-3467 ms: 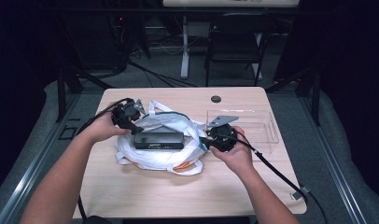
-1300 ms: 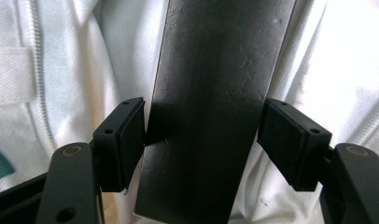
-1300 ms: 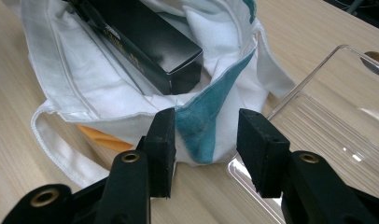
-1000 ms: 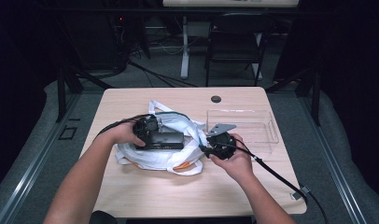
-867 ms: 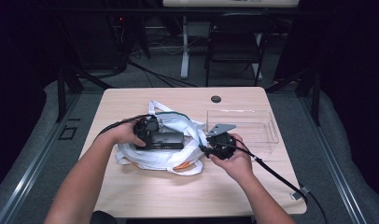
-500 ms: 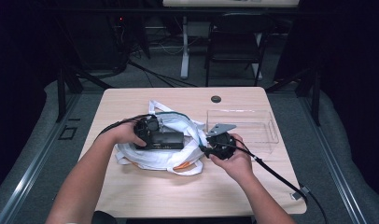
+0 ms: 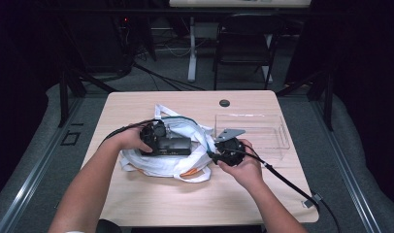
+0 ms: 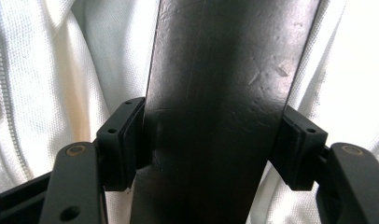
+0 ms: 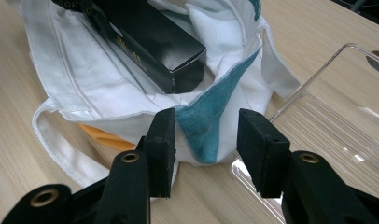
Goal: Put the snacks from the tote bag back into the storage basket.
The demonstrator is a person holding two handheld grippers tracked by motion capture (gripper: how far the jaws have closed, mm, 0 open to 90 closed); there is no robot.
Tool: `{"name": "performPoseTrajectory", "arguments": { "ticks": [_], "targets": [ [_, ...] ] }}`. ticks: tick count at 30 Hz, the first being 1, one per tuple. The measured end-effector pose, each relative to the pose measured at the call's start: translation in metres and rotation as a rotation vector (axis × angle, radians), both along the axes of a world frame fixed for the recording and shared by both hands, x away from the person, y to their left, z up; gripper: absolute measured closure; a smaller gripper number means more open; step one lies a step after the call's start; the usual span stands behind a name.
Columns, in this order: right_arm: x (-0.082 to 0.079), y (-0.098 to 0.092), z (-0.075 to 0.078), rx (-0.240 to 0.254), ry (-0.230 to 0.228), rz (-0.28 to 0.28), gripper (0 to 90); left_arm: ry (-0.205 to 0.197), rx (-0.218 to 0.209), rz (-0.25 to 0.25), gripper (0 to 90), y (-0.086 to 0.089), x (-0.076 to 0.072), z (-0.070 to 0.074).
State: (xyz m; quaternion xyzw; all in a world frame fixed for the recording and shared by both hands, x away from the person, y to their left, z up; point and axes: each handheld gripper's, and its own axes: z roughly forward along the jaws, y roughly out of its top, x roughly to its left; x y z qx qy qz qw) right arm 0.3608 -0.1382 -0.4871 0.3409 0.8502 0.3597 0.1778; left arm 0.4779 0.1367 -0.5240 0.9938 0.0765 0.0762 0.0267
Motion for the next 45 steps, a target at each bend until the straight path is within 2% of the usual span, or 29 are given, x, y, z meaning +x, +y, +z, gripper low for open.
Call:
{"name": "performPoseTrajectory", "arguments": {
  "ticks": [10, 20, 25, 32, 34, 37, 42, 45],
  "targets": [
    [0.0, 0.0, 0.0, -0.003, 0.0, 0.0, 57.3, -0.016, 0.01, -0.019, 40.2, 0.001, -0.007, 0.005],
    [0.0, 0.0, -0.001, -0.004, -0.001, -0.004, 57.2, -0.029, 0.013, -0.03, 41.3, 0.003, -0.009, 0.009],
    [0.0, 0.0, -0.001, -0.007, -0.001, -0.003, 57.0, -0.032, 0.0, -0.014, 41.7, 0.005, -0.01, 0.012],
    [0.0, 0.0, -0.001, -0.008, -0.003, -0.003, 56.7, -0.049, -0.014, -0.02, 42.5, 0.009, -0.015, 0.02],
    [0.0, 0.001, -0.002, -0.007, 0.0, -0.001, 56.6, -0.037, -0.011, -0.021, 42.6, 0.01, -0.015, 0.023],
    [0.0, 0.001, -0.002, -0.007, 0.0, -0.001, 56.6, -0.059, -0.017, -0.023, 42.8, 0.012, -0.017, 0.026],
    [0.0, 0.001, -0.002, -0.01, 0.001, -0.001, 56.5, -0.065, -0.055, -0.015, 42.9, 0.017, -0.019, 0.033],
    [0.001, 0.001, -0.003, -0.014, 0.001, 0.001, 56.3, -0.069, -0.064, -0.013, 42.9, 0.02, -0.021, 0.037]
  ]
}}
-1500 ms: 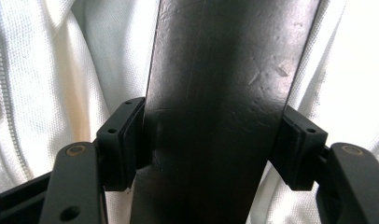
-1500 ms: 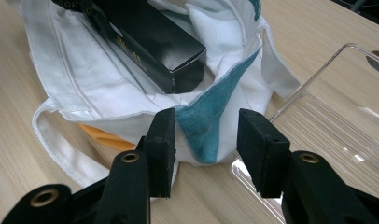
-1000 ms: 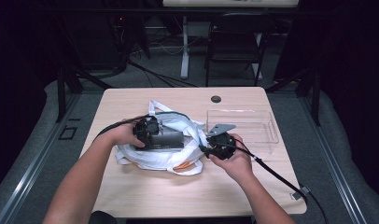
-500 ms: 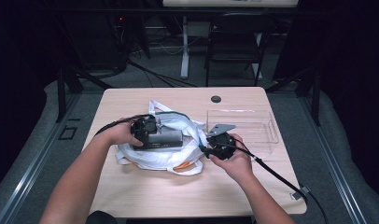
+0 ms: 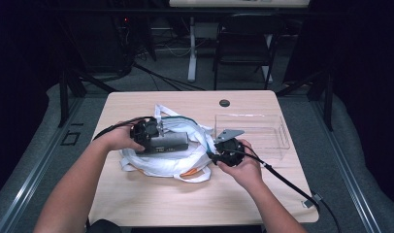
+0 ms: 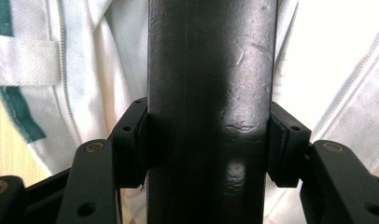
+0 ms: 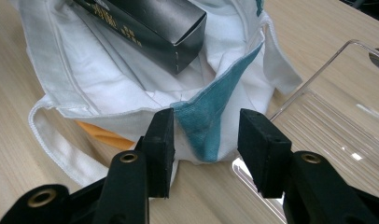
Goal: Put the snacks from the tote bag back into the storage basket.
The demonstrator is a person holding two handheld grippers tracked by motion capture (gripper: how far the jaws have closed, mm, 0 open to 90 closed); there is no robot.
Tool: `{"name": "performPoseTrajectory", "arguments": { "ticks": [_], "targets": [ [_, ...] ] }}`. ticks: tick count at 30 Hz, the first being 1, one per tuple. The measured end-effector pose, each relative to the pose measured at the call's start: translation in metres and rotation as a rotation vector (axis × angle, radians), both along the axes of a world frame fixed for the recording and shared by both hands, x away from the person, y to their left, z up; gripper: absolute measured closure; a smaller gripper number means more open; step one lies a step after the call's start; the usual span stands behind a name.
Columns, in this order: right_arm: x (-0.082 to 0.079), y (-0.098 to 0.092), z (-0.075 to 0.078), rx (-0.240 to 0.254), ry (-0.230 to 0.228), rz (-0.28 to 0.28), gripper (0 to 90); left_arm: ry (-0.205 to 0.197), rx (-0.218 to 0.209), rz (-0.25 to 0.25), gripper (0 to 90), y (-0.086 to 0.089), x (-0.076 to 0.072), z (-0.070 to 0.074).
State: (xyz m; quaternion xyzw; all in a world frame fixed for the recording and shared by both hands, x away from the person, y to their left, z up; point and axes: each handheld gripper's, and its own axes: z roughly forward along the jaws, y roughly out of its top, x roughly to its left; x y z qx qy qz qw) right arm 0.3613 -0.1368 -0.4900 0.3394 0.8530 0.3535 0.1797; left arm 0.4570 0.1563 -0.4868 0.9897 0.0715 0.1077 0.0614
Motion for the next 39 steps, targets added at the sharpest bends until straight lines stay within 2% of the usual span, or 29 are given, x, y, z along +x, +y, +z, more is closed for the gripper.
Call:
{"name": "performPoseTrajectory", "arguments": {
  "ticks": [9, 15, 17, 20, 22, 26, 33, 36, 38, 39],
  "targets": [
    [0.0, 0.002, 0.0, -0.003, -0.008, 0.029, 54.1, 0.003, -0.026, 0.019, 42.9, 0.01, -0.005, 0.013],
    [0.003, 0.001, 0.001, 0.03, 0.003, 0.063, 50.7, 0.009, -0.031, 0.023, 42.9, 0.014, -0.007, 0.02],
    [0.005, 0.001, 0.002, 0.035, -0.009, 0.068, 48.8, 0.002, -0.029, 0.021, 42.9, 0.014, -0.008, 0.024],
    [0.007, -0.001, 0.003, 0.013, -0.018, 0.079, 48.1, 0.002, -0.032, 0.021, 42.9, 0.014, -0.008, 0.029],
    [0.009, -0.002, 0.002, -0.01, -0.006, 0.095, 47.3, -0.002, -0.036, 0.021, 42.9, 0.014, -0.009, 0.032],
    [0.012, -0.005, 0.005, -0.025, 0.007, 0.107, 45.4, -0.006, -0.049, 0.021, 42.9, 0.013, -0.009, 0.04],
    [0.017, -0.009, 0.02, -0.075, 0.01, 0.152, 43.9, -0.006, -0.081, 0.023, 42.9, 0.009, -0.011, 0.054],
    [0.021, -0.011, 0.025, -0.064, 0.031, 0.157, 43.3, -0.004, -0.084, 0.02, 42.9, 0.008, -0.012, 0.058],
    [0.024, -0.012, 0.027, -0.095, 0.041, 0.173, 41.9, -0.005, -0.081, 0.018, 42.9, 0.007, -0.012, 0.061],
    [0.025, -0.012, 0.028, -0.102, 0.032, 0.184, 41.0, -0.002, -0.08, 0.015, 42.9, 0.007, -0.012, 0.062]
  ]
}}
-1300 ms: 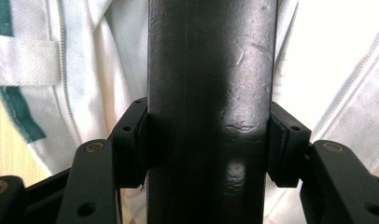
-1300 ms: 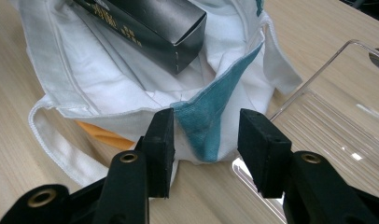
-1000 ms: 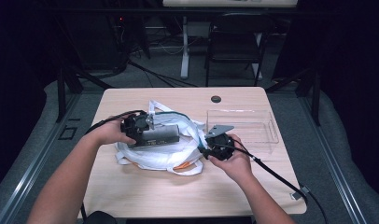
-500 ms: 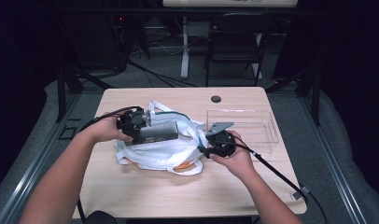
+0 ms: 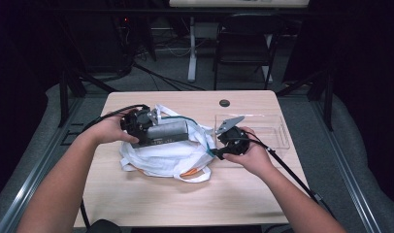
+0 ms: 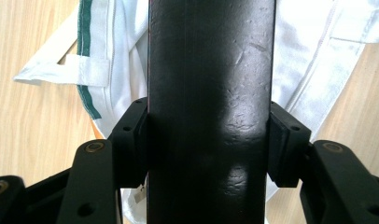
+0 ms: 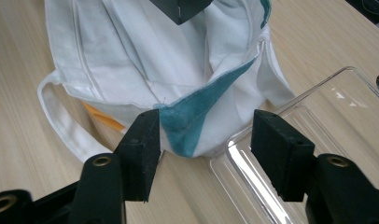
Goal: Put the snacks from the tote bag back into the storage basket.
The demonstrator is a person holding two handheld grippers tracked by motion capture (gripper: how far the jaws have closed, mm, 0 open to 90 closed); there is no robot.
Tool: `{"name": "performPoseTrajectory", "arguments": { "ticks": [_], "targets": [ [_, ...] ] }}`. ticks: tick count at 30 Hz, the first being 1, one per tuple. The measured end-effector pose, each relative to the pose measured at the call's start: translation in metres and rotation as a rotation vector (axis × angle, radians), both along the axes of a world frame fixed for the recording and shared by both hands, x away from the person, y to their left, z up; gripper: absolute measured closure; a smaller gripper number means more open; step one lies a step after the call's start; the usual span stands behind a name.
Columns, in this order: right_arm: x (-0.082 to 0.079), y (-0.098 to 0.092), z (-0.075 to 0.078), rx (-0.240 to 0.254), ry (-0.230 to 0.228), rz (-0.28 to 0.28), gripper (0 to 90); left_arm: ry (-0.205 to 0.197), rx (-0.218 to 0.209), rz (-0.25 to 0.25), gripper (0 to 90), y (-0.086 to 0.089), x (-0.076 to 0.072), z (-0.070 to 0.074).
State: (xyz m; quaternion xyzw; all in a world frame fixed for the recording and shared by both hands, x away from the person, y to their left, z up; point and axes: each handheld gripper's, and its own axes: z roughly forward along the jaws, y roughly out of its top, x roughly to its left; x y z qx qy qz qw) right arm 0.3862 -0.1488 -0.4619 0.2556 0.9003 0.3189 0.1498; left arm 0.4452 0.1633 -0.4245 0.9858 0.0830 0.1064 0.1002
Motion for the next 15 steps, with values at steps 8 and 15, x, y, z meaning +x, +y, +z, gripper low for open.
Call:
{"name": "performPoseTrajectory", "arguments": {
  "ticks": [8, 15],
  "targets": [
    [0.009, -0.005, 0.013, 0.009, 0.024, 0.026, 36.6, -0.002, -0.015, 0.001, 42.9, -0.003, 0.0, 0.008],
    [0.013, -0.007, 0.028, -0.026, -0.002, 0.078, 36.3, -0.002, -0.003, -0.012, 42.9, -0.013, 0.0, 0.012]
  ]
}}
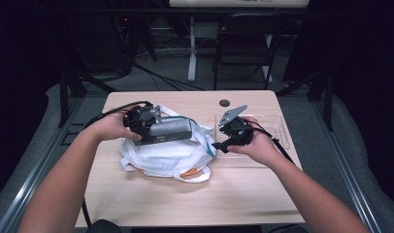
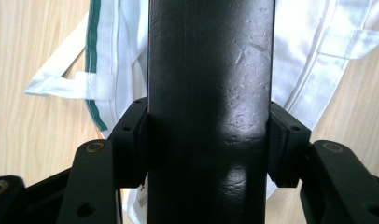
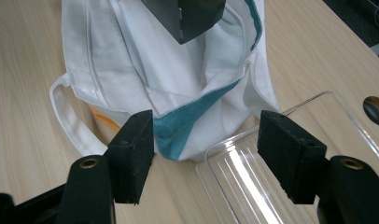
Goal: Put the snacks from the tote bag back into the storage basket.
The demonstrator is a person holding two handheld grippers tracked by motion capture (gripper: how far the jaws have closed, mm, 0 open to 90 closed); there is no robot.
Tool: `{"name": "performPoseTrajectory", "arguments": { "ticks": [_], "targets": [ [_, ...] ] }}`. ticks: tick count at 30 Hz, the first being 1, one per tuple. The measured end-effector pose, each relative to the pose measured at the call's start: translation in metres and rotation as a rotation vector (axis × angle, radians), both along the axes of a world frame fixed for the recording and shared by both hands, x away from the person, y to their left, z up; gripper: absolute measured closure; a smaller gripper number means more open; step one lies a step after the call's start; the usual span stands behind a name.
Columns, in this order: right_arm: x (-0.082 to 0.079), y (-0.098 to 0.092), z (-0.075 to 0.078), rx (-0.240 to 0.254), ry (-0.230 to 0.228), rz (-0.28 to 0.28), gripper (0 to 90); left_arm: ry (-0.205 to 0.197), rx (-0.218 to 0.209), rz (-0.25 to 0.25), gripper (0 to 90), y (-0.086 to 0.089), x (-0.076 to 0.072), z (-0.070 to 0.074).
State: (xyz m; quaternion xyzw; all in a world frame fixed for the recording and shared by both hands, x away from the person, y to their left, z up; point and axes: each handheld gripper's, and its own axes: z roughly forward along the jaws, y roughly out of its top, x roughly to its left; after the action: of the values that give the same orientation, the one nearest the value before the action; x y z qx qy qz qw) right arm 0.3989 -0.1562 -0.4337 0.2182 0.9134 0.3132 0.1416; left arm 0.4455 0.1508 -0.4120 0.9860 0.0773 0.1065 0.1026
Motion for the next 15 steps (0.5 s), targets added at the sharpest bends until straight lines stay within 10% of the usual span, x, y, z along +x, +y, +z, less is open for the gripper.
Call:
{"name": "performPoseTrajectory", "arguments": {
  "ticks": [15],
  "targets": [
    [0.006, -0.004, 0.022, -0.032, -0.007, 0.065, 35.4, -0.005, -0.003, -0.041, 42.9, -0.024, -0.001, 0.019]
  ]
}}
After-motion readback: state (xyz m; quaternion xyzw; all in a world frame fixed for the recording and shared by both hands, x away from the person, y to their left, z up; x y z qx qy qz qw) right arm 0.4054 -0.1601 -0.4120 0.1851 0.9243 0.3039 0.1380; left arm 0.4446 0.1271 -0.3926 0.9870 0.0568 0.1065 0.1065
